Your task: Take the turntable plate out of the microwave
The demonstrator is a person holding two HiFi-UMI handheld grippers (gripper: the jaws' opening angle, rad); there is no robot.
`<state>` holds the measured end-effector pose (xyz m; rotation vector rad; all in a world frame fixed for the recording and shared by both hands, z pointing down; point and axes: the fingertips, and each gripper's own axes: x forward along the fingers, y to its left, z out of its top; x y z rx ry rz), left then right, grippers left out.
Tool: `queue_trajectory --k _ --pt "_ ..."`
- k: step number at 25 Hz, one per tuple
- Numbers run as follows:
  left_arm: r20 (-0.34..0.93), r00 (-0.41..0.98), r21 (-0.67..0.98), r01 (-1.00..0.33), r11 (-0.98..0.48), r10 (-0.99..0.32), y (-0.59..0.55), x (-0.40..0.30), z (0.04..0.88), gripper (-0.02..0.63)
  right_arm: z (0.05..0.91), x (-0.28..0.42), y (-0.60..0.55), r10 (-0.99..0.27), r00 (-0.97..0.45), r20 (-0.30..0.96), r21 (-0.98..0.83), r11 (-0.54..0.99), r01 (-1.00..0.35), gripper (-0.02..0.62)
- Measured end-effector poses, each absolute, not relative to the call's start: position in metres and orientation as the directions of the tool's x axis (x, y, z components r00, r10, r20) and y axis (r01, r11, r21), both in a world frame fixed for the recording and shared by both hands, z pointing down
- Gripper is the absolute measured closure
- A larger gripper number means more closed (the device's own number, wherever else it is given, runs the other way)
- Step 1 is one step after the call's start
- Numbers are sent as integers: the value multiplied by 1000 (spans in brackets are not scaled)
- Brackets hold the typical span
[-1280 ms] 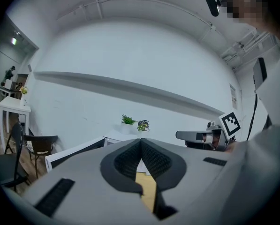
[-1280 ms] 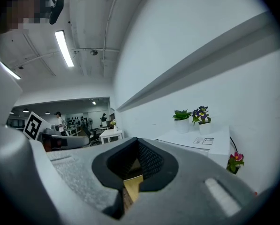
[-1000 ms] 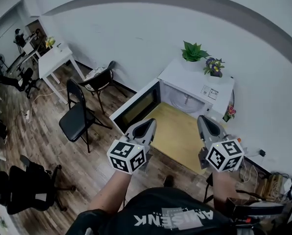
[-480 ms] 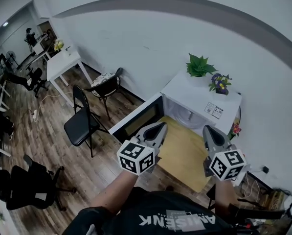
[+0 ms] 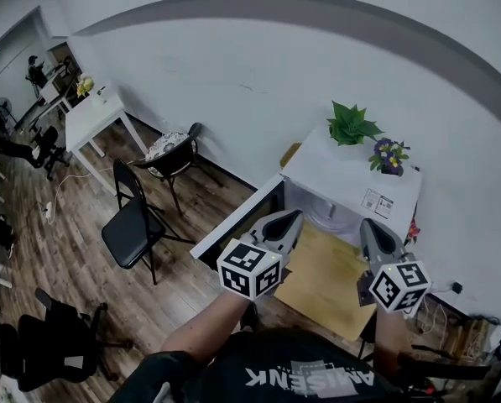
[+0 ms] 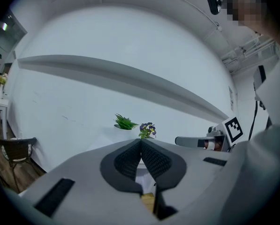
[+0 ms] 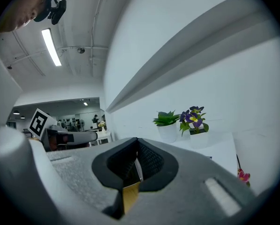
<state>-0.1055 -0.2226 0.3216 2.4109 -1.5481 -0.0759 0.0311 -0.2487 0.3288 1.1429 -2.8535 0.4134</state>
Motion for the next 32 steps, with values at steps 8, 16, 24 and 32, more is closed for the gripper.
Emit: queue_trajectory --k 8,16,24,32 --pt "92 496 244 -852 -464 -863 -264 -149 310 603 312 3 -270 -767 -635 95 -262 596 -759 592" --pt "90 592 263 -790 -554 -801 -291 -158 322 601 313 -5 -276 -842 -533 82 -255 500 -828 572" --pt "116 647 288 -748 -598 -753 -297 -160 346 500 334 0 -277 -882 -460 101 -282 418 -864 497" --pt "171 625 362 -759 -542 -761 -294 -149 376 457 369 13 -280 -852 -503 144 -369 425 -827 380"
